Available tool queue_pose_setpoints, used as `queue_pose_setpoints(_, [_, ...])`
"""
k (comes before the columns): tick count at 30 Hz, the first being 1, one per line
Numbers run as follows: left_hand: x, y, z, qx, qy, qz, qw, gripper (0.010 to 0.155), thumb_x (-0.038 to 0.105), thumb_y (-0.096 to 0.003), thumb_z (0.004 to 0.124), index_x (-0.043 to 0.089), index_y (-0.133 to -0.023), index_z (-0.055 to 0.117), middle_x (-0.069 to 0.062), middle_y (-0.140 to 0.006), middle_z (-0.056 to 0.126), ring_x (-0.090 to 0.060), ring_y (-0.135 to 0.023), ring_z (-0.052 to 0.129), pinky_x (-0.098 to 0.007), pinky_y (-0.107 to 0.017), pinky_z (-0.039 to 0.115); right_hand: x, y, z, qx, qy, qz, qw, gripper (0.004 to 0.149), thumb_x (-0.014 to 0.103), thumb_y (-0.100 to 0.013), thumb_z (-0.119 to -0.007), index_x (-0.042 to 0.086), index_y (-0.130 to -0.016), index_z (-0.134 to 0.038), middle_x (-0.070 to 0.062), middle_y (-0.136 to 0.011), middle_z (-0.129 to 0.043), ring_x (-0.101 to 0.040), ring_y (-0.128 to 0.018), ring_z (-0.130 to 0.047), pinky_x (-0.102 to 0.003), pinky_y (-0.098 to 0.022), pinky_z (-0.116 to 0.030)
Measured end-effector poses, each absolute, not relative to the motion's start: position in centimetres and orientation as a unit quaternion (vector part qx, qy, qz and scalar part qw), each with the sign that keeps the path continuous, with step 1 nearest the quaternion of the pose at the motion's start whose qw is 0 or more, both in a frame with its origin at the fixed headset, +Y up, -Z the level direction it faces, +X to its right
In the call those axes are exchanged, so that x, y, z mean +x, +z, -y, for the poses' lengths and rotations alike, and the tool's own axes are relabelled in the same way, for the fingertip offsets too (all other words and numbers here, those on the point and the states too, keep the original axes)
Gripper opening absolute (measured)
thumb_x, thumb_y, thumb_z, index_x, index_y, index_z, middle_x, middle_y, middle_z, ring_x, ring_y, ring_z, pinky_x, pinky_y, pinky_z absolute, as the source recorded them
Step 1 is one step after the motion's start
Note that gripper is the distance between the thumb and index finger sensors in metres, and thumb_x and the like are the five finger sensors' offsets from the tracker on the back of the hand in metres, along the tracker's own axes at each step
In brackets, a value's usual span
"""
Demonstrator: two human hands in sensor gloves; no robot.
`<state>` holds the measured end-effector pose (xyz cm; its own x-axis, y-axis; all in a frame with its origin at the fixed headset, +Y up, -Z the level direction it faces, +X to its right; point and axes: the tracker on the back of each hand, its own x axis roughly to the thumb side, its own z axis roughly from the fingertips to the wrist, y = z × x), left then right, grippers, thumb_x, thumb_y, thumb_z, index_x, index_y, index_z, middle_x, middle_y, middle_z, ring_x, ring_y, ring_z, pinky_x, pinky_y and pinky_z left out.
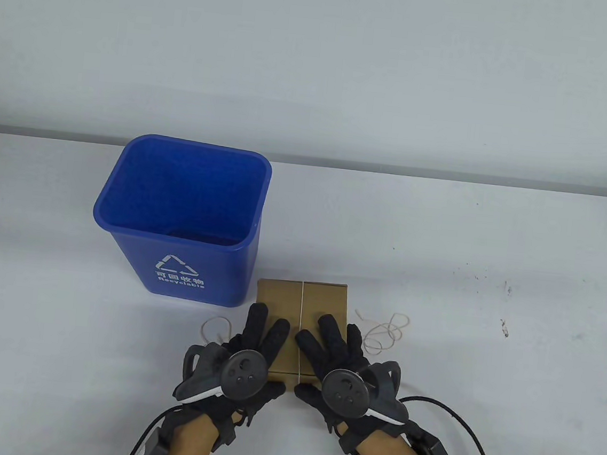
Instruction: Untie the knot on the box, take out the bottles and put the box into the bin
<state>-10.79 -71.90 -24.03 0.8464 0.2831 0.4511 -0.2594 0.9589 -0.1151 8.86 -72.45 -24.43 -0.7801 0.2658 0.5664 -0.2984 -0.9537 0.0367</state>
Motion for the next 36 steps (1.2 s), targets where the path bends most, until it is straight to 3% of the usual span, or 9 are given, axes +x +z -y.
queue_pose_setpoints(6, [-10.8,-23.5,70.7,0.020,0.147,0.259,0.954,0.100,0.049,-0.0427,0.091,0.023,-0.114,0.026,-0.023,-0.116,0.015,-0.066,-0.078,0.083,-0.061,-0.060,0.077,9.8,-24.3,71.1,0.289,0.934,0.036,0.205,0.079,0.049,-0.043,-0.084,0.027,-0.106,-0.041,-0.018,-0.112,-0.024,-0.081,-0.083,-0.048,-0.068,-0.054,-0.067])
queue_pose_setpoints(15, [-10.7,-23.3,70.5,0.023,0.150,0.258,0.954,0.099,0.048,-0.0435,0.091,0.022,-0.115,0.027,-0.022,-0.117,0.018,-0.066,-0.078,0.083,-0.061,-0.060,0.077,10.3,-24.5,71.1,0.271,0.916,0.040,0.292,0.065,0.050,-0.045,-0.080,0.031,-0.101,-0.054,-0.017,-0.112,-0.030,-0.082,-0.083,-0.042,-0.074,-0.055,-0.059])
queue_pose_setpoints(23, [-10.5,-23.4,70.7,0.013,0.151,0.261,0.953,0.096,0.048,-0.0442,0.089,0.021,-0.114,0.029,-0.021,-0.117,0.020,-0.066,-0.077,0.084,-0.061,-0.059,0.077,11.0,-24.8,71.4,0.228,0.885,0.024,0.404,0.036,0.043,-0.048,-0.079,0.034,-0.083,-0.076,-0.012,-0.112,-0.039,-0.081,-0.085,-0.034,-0.078,-0.056,-0.047])
queue_pose_setpoints(28, [-10.5,-23.4,70.7,0.009,0.149,0.257,0.955,0.097,0.049,-0.0443,0.088,0.022,-0.115,0.028,-0.019,-0.117,0.020,-0.064,-0.078,0.083,-0.060,-0.060,0.076,11.4,-25.1,71.6,0.215,0.876,0.008,0.431,0.033,0.042,-0.048,-0.079,0.033,-0.080,-0.080,-0.010,-0.112,-0.040,-0.078,-0.087,-0.032,-0.077,-0.058,-0.045])
queue_pose_setpoints(33, [-11.0,-23.6,71.0,-0.002,0.155,0.248,0.956,0.097,0.053,-0.0445,0.087,0.025,-0.115,0.025,-0.016,-0.118,0.017,-0.064,-0.080,0.078,-0.061,-0.062,0.072,12.6,-25.8,71.8,0.186,0.846,-0.004,0.500,0.033,0.038,-0.050,-0.074,0.028,-0.081,-0.076,-0.007,-0.109,-0.054,-0.074,-0.088,-0.041,-0.073,-0.058,-0.051])
queue_pose_setpoints(36, [-11.4,-23.8,71.1,-0.006,0.159,0.243,0.957,0.098,0.054,-0.0445,0.086,0.026,-0.114,0.024,-0.015,-0.118,0.016,-0.064,-0.082,0.077,-0.061,-0.063,0.071,13.6,-26.3,71.8,0.164,0.830,0.001,0.534,0.033,0.036,-0.050,-0.073,0.026,-0.082,-0.074,-0.005,-0.102,-0.067,-0.070,-0.087,-0.055,-0.067,-0.057,-0.062])
